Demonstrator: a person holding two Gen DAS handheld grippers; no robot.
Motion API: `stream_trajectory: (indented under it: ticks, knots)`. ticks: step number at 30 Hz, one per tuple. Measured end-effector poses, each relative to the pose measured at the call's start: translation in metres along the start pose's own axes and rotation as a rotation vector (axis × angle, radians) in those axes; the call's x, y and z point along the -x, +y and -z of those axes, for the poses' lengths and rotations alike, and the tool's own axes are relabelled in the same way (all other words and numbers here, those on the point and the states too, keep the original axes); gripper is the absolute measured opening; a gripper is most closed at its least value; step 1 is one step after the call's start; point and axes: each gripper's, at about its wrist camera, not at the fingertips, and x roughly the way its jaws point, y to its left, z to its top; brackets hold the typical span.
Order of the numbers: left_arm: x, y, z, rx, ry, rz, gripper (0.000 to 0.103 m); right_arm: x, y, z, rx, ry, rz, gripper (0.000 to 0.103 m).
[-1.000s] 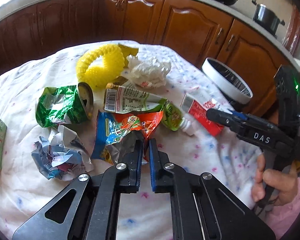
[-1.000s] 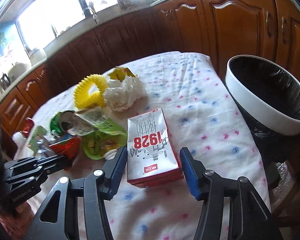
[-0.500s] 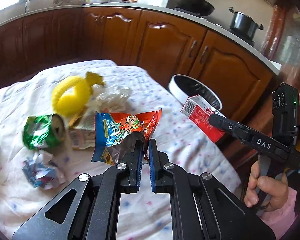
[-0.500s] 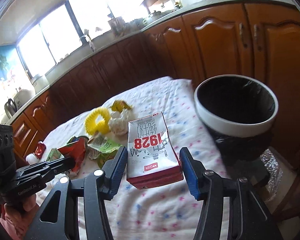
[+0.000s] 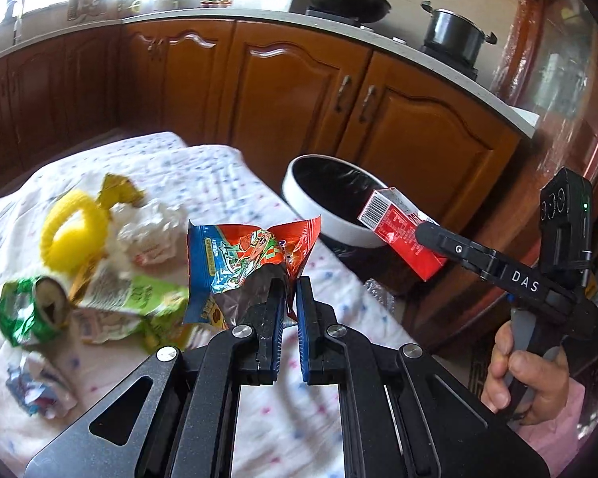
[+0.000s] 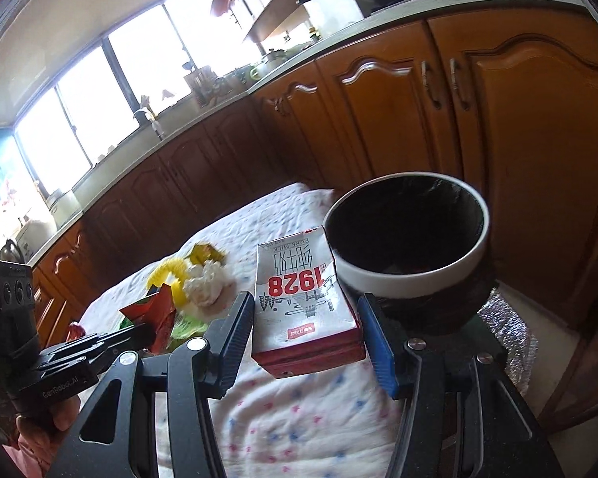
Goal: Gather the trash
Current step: 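Carry both items over the bin and open both tools to drop them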
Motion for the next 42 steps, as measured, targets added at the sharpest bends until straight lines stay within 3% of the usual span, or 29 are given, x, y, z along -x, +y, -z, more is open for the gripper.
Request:
stream_trajectory:
  ticks: [12,25,32,42]
  knots:
    - [-0.041,-0.037,-0.038,-0.06,0.018,0.041,0.006,0.008,-0.038,-0.02,-0.045,-0.059,0.07,0.055]
    - [-0.082,-0.06,-0.084,-0.118,0.033,0.034,0.006,-0.003,-0.071,-0.046,-0.067,-0.072,0.127,0.055]
    - [-0.108,-0.067,-0.1,-0.13,0.068,0.027,0.006,-0.018,-0.083,-0.058,-0.064,-0.051,0.147,0.055]
    - [-0.166,-0.081,-0.115,-0.153,0.194,0.007,0.006,-0.056,-0.096,-0.074,-0.037,0.043,0.175,0.055]
